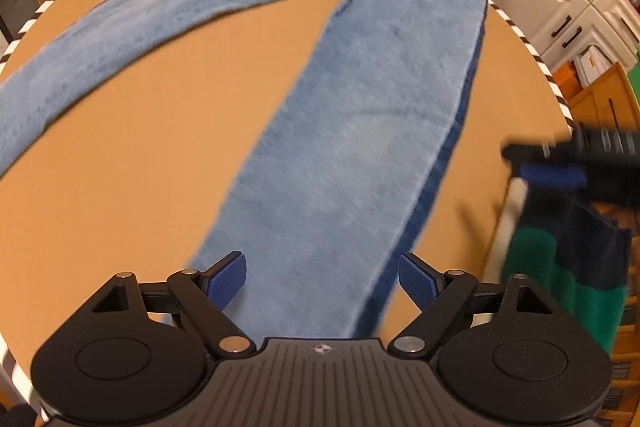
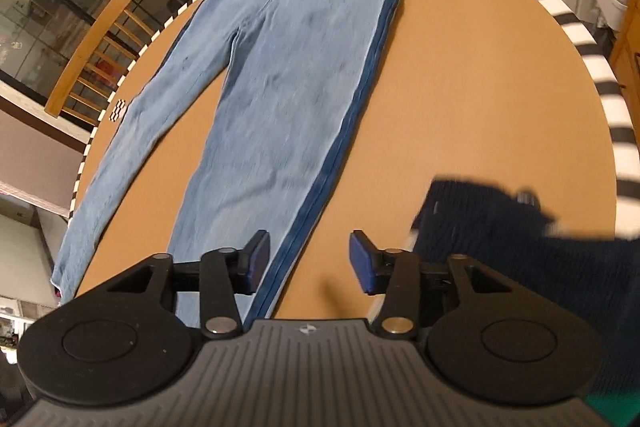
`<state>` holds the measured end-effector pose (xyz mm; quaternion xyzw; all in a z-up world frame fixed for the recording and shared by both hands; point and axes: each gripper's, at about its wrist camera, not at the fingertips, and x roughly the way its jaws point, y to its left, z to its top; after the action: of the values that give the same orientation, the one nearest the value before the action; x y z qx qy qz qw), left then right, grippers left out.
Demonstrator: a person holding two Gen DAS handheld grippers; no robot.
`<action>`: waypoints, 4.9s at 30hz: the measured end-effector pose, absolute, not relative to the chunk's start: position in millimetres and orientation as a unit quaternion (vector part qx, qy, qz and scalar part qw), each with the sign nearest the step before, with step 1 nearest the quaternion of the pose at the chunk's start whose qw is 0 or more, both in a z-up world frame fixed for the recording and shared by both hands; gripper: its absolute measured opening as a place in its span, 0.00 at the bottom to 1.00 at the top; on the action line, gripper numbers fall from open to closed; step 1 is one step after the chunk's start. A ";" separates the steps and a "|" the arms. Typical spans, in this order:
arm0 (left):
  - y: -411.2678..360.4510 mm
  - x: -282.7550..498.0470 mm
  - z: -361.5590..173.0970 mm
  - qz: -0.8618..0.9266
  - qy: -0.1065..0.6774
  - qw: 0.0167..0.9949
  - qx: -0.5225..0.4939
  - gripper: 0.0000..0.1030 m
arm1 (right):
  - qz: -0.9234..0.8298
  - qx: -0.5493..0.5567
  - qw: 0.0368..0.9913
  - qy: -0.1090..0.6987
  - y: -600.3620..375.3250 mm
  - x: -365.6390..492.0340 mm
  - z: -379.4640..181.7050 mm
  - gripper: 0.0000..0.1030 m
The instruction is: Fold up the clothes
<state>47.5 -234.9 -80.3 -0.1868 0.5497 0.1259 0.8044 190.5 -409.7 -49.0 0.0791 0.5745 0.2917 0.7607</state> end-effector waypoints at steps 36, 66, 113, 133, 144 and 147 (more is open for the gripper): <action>-262.9 142.4 -64.1 0.185 0.537 0.788 -0.235 0.86 | 0.312 0.111 0.777 0.536 -367.5 439.2 -114.6 0.55; -254.9 -13.8 -54.6 0.415 0.396 0.695 -0.432 0.86 | 0.313 -0.002 0.771 0.554 -344.1 431.8 -102.2 0.05; -309.8 -152.4 -145.9 0.537 0.022 0.464 -0.704 0.03 | 0.316 -0.081 0.746 0.581 -325.8 434.3 -95.0 0.08; -299.7 -184.0 -69.6 0.554 -0.023 0.526 -0.644 0.02 | 0.388 0.047 0.725 0.567 -392.1 401.9 -77.4 0.03; -258.6 -198.4 -24.3 0.563 -0.030 0.542 -0.623 0.03 | 0.382 0.076 0.710 0.586 -417.2 371.9 -45.6 0.04; -223.9 -185.4 -7.5 0.557 -0.034 0.551 -0.621 0.03 | 0.391 0.070 0.720 0.569 -393.7 375.7 -24.3 0.04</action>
<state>-185.4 -223.9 -7.5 -0.6207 -0.0342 0.5566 0.5511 375.7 -393.7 -24.3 0.0697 0.5694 0.3913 0.7196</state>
